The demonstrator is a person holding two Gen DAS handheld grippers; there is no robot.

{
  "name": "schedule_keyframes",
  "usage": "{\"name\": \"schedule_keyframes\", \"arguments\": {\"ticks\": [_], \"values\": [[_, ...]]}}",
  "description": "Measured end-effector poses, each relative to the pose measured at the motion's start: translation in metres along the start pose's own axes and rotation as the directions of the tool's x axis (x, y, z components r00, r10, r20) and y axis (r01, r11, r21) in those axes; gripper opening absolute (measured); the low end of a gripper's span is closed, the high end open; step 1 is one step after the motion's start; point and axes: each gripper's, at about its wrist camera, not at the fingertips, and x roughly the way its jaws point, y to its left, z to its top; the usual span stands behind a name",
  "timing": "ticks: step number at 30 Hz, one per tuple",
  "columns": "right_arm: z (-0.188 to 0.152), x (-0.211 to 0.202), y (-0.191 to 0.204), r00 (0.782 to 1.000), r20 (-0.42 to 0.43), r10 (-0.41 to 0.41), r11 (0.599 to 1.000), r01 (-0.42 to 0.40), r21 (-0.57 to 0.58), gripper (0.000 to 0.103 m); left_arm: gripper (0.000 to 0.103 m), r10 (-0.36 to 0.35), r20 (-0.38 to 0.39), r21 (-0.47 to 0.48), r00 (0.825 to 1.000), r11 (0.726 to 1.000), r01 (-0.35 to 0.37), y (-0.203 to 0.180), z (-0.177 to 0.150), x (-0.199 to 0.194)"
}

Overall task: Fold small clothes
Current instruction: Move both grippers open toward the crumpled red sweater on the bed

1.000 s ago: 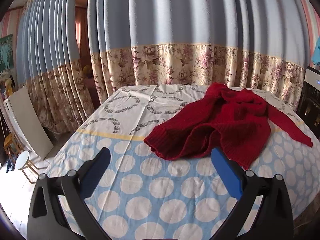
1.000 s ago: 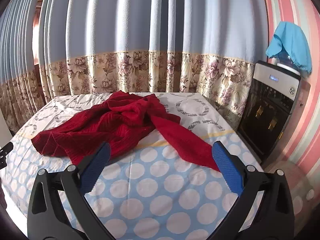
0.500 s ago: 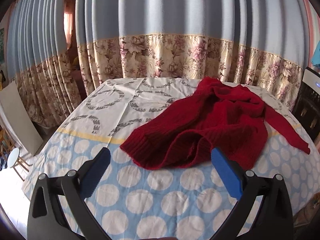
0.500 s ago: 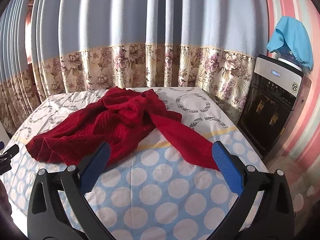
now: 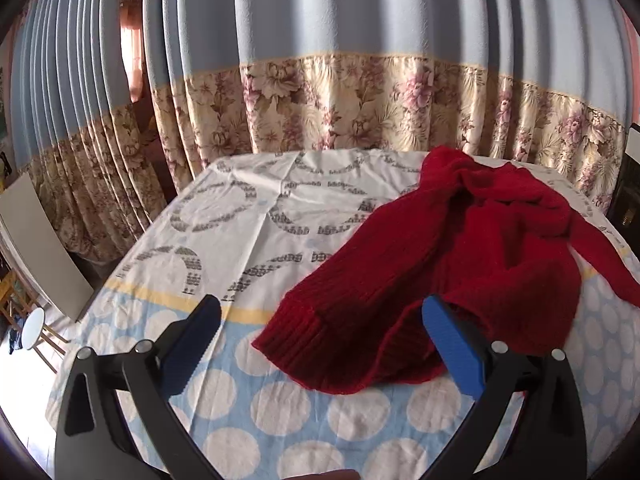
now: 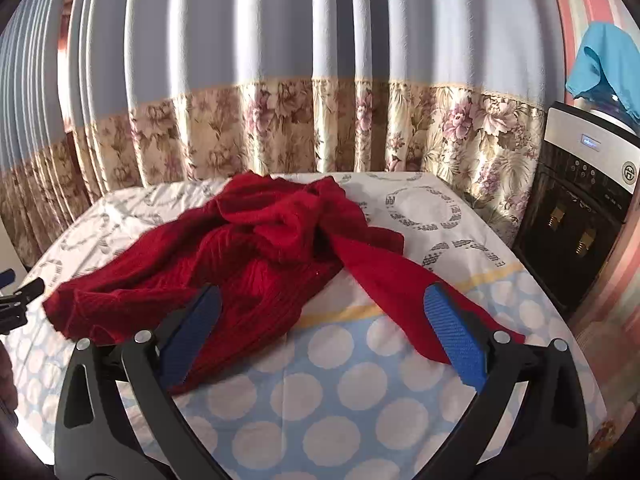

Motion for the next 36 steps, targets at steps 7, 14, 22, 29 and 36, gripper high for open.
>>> {"name": "schedule_keyframes", "arguments": {"ticks": [7, 14, 22, 29, 36], "values": [[-0.001, 0.031, 0.002, 0.998, -0.069, -0.003, 1.000, 0.003, 0.005, 0.100, 0.101, -0.011, -0.016, -0.008, 1.000, 1.000, 0.011, 0.004, 0.001, 0.022], [-0.001, 0.046, 0.005, 0.996, -0.093, 0.004, 1.000, -0.005, -0.001, 0.100, 0.101, -0.003, -0.046, -0.042, 0.999, 0.999, 0.001, 0.007, 0.004, 0.039], [0.001, 0.057, 0.006, 0.994, -0.107, -0.005, 1.000, 0.002, -0.023, 0.100, 0.101, -0.017, -0.074, -0.060, 0.997, 0.998, 0.012, 0.008, 0.004, 0.048], [-0.001, 0.059, 0.012, 0.993, -0.117, -0.006, 0.999, 0.001, -0.046, 0.100, 0.101, -0.033, -0.070, -0.057, 0.997, 0.998, 0.029, 0.006, 0.004, 0.048], [-0.006, 0.052, 0.020, 0.992, -0.122, 0.020, 0.999, -0.026, -0.046, 0.100, 0.101, -0.030, -0.065, -0.074, 0.997, 0.997, 0.025, 0.009, 0.002, 0.041]]}}
